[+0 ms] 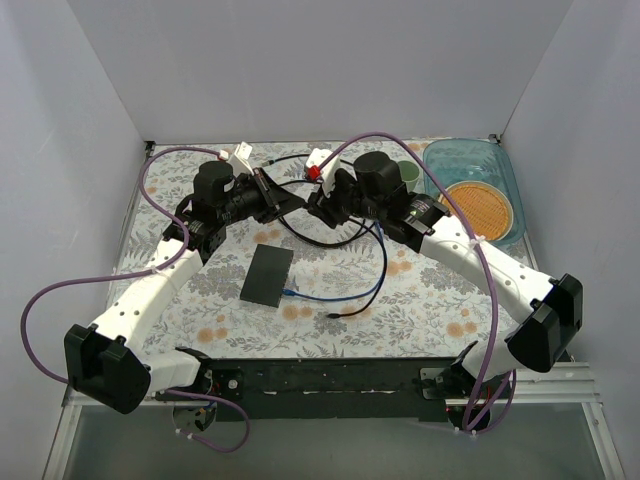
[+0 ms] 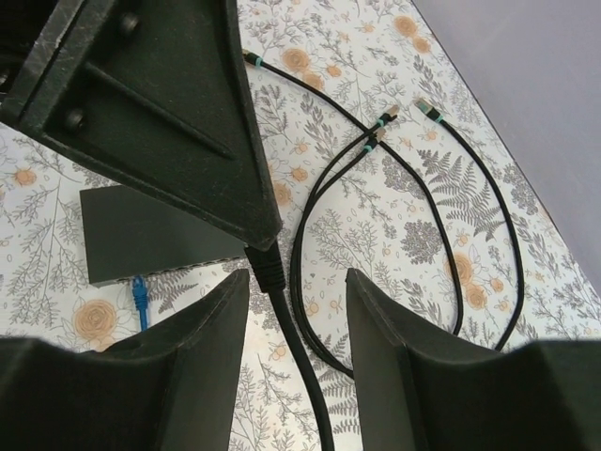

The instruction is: Insert the plug into the switch port

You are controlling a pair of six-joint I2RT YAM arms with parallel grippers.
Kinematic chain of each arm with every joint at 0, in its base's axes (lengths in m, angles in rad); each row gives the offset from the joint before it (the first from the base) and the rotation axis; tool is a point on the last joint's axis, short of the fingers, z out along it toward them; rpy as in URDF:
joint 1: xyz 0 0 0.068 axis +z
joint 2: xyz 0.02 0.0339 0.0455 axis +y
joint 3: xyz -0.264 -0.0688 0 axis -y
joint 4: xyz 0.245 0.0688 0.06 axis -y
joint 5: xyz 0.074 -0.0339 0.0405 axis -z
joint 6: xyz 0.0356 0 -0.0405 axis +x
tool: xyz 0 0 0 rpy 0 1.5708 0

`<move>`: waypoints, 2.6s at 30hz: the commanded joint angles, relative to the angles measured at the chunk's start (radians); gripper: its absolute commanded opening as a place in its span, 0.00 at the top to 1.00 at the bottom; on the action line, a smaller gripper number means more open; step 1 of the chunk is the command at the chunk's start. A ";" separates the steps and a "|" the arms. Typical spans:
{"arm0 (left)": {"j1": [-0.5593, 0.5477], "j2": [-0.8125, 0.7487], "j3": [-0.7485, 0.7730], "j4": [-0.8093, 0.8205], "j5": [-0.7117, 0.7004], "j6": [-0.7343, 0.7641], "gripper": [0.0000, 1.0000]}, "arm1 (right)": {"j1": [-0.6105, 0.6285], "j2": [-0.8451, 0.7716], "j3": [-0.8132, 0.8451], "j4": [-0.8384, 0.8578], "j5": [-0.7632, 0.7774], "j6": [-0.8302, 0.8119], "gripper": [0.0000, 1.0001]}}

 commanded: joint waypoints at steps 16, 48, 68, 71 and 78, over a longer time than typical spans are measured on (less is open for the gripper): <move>-0.004 -0.001 0.023 0.031 0.045 -0.009 1.00 | 0.001 0.005 -0.031 0.059 0.066 0.072 0.91; 0.240 0.064 0.001 -0.193 -0.050 0.202 0.20 | -0.014 0.013 -0.155 0.054 0.027 0.072 0.99; 0.257 0.154 -0.269 -0.232 -0.285 0.232 0.29 | 0.033 0.281 -0.206 0.060 -0.101 0.169 0.99; 0.258 0.163 -0.298 -0.215 -0.310 0.241 0.31 | 0.044 0.304 -0.204 0.059 -0.108 0.169 0.99; 0.258 0.210 -0.351 -0.164 -0.277 0.261 0.33 | 0.065 0.338 -0.204 0.045 -0.134 0.149 0.99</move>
